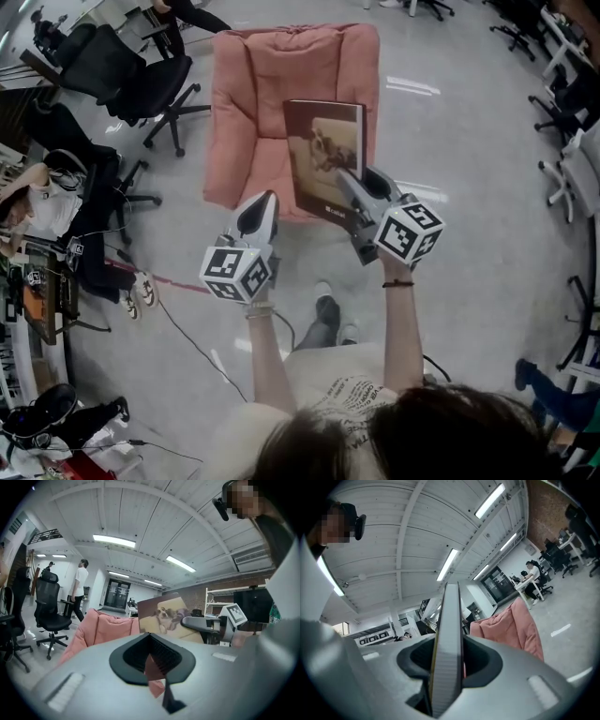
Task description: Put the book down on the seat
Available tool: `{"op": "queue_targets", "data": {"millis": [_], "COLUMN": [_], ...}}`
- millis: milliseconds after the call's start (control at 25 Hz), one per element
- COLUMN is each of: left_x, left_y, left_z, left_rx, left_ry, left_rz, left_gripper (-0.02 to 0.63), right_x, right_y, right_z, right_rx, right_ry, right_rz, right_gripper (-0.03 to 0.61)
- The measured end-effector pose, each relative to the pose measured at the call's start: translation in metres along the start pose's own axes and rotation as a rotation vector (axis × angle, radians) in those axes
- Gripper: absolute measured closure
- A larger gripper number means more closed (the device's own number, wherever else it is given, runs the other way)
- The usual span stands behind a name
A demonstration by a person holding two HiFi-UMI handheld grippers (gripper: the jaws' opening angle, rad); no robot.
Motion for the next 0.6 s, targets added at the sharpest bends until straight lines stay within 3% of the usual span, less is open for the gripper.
{"op": "queue_targets", "data": {"millis": [600], "left_x": [-0.081], "left_y": [-0.021], "left_z": [0.050], "left_rx": [-0.013], "left_ry": [0.027], "left_rz": [-0.008], "left_gripper": [0.623], "right_x": [0.023], "right_y": [0.014], "right_z": [0.087], "right_rx": [-0.016], "right_ry": [0.031], "right_rz": [0.036], "right_gripper": [0.428]}}
Point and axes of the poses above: the fingertips, and each gripper's own axes: z forward along the fingers, x to its right, y out of its underside, the point moved 1 cm from there along -z, backward along the fingers, and after that the axes turned 6 degrees about -z, right-handed, at the moved point
